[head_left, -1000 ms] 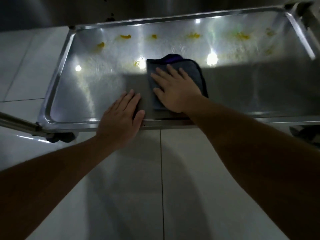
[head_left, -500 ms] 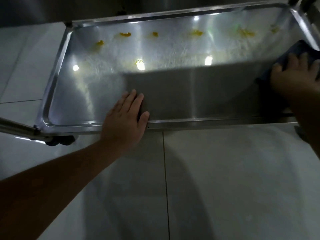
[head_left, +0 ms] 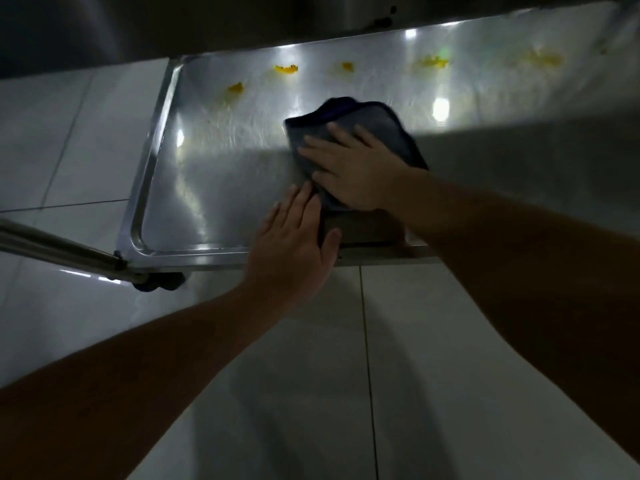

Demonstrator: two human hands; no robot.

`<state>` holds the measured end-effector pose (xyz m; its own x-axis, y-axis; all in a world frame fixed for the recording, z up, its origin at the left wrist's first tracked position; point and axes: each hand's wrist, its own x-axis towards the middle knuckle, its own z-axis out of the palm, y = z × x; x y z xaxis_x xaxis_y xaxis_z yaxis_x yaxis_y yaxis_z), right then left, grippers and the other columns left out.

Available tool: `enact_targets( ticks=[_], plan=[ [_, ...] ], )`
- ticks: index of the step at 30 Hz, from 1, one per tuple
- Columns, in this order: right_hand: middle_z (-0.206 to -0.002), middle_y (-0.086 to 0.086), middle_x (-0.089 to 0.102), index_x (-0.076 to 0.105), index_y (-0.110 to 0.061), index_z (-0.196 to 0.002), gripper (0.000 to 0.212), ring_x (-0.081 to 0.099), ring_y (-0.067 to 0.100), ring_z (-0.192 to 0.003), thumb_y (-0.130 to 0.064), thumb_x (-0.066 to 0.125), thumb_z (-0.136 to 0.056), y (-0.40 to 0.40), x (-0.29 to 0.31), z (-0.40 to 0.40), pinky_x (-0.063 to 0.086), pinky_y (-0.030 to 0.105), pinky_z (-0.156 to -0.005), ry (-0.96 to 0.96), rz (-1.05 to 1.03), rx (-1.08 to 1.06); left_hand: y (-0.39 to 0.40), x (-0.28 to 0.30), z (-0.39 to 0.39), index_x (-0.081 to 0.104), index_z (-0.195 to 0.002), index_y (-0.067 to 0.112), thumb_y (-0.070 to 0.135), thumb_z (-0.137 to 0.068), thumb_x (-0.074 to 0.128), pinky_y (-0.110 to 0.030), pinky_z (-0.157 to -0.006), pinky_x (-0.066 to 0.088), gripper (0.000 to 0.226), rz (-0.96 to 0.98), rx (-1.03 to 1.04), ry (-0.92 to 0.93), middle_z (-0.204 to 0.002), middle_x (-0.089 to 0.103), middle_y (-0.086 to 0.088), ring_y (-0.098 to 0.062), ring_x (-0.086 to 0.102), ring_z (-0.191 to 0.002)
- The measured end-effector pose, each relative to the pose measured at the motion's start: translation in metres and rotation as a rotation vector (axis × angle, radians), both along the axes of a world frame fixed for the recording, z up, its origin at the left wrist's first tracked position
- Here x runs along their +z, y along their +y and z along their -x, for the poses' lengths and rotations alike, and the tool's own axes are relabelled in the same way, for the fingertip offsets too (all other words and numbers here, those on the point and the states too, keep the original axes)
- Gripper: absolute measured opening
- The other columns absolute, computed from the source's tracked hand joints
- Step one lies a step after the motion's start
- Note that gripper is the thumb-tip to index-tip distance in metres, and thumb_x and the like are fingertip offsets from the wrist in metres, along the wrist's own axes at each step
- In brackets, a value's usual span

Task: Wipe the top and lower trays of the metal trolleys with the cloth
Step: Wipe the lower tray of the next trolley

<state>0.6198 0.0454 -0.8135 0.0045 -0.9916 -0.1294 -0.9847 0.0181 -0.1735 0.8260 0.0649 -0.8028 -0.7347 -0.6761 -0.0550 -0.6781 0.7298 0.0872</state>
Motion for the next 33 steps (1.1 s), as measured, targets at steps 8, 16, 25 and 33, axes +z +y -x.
enact_targets(
  ticks=[8,16,25,33],
  plan=[
    [-0.172,-0.012,0.011,0.017,-0.036,-0.164,0.059,0.004,0.017,-0.159,-0.054,0.021,-0.108,0.032,0.004,0.043,0.001,0.05,-0.127,0.004,0.039,-0.08,-0.002,0.002,-0.004,0.03,-0.165,0.01,0.049,-0.112,0.032,-0.039,-0.131,0.014,0.066,-0.027,-0.023,0.026,-0.174,0.021,-0.009,-0.023,0.015,-0.162],
    [-0.171,-0.003,0.02,0.024,-0.034,-0.16,0.074,0.016,0.031,-0.157,-0.066,0.02,-0.094,0.175,0.004,0.217,0.012,0.061,-0.123,0.033,-0.014,-0.684,-0.001,0.003,-0.003,0.038,-0.161,0.009,0.053,-0.104,0.03,-0.044,-0.127,0.027,0.072,-0.009,-0.007,0.077,-0.172,0.029,-0.01,-0.026,0.026,-0.159],
    [-0.174,0.003,0.003,0.009,-0.027,-0.166,0.078,0.001,0.032,-0.159,-0.067,0.017,-0.099,0.286,0.014,0.253,0.003,0.054,-0.127,0.047,-0.138,-0.907,0.003,0.003,0.001,0.046,-0.155,0.004,0.043,-0.103,0.036,-0.052,-0.118,0.039,0.066,0.03,0.014,0.12,-0.166,0.039,-0.015,-0.035,0.039,-0.152],
    [-0.172,0.012,0.016,0.02,-0.013,-0.164,0.089,0.012,0.031,-0.158,-0.072,0.019,-0.097,0.306,0.025,0.137,0.017,0.049,-0.126,0.042,-0.048,-0.874,0.002,-0.004,0.004,0.046,-0.153,0.008,0.043,-0.103,0.034,-0.056,-0.115,0.04,0.062,0.026,0.043,0.146,-0.165,0.04,-0.013,-0.036,0.041,-0.149]
  ],
)
